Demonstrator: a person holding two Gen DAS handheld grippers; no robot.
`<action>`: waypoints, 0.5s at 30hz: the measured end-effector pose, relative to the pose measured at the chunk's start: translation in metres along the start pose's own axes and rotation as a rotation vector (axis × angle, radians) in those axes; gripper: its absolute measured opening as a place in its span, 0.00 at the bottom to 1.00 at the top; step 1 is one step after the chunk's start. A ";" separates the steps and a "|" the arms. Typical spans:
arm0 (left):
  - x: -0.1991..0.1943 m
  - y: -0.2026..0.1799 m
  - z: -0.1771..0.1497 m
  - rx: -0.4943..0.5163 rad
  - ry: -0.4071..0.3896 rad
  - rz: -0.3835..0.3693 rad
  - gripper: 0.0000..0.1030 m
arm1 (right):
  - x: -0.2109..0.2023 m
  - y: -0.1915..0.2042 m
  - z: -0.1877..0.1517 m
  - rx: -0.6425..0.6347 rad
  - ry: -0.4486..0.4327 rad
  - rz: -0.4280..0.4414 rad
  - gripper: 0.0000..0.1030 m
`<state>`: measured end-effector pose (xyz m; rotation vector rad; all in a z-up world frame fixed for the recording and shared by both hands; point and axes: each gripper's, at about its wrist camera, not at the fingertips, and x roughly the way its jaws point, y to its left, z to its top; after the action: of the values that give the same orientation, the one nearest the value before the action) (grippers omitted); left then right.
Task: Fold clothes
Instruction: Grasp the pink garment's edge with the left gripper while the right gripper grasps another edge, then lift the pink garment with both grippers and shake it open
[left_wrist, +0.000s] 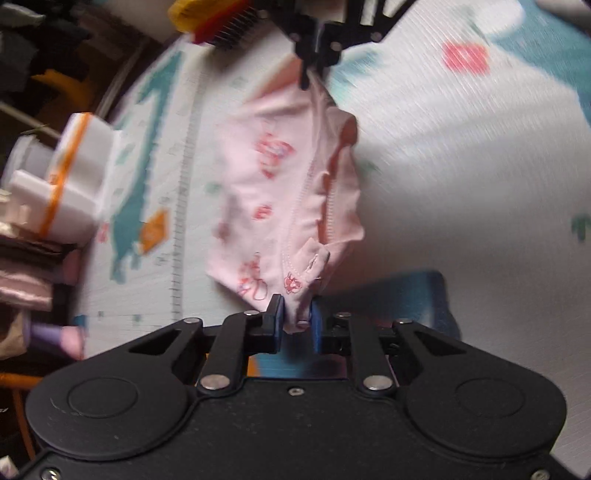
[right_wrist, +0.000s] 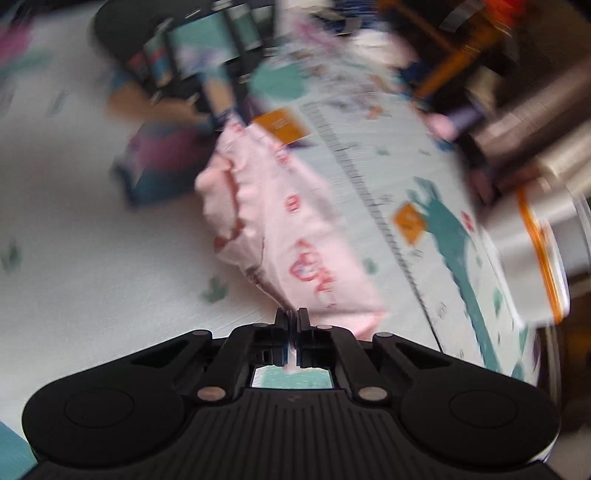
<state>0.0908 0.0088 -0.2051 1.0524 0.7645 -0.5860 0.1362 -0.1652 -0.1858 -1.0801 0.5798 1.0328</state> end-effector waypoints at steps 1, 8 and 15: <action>-0.010 0.011 0.005 -0.027 -0.010 0.023 0.13 | -0.012 -0.012 0.002 0.053 -0.012 -0.008 0.04; -0.106 0.084 0.046 -0.128 -0.104 0.205 0.12 | -0.109 -0.074 0.015 0.272 -0.144 -0.078 0.04; -0.211 0.094 0.068 -0.133 -0.183 0.335 0.12 | -0.208 -0.079 0.020 0.303 -0.244 -0.153 0.04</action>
<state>0.0509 -0.0027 0.0318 0.9625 0.4469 -0.3335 0.1143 -0.2366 0.0248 -0.7085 0.4320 0.8930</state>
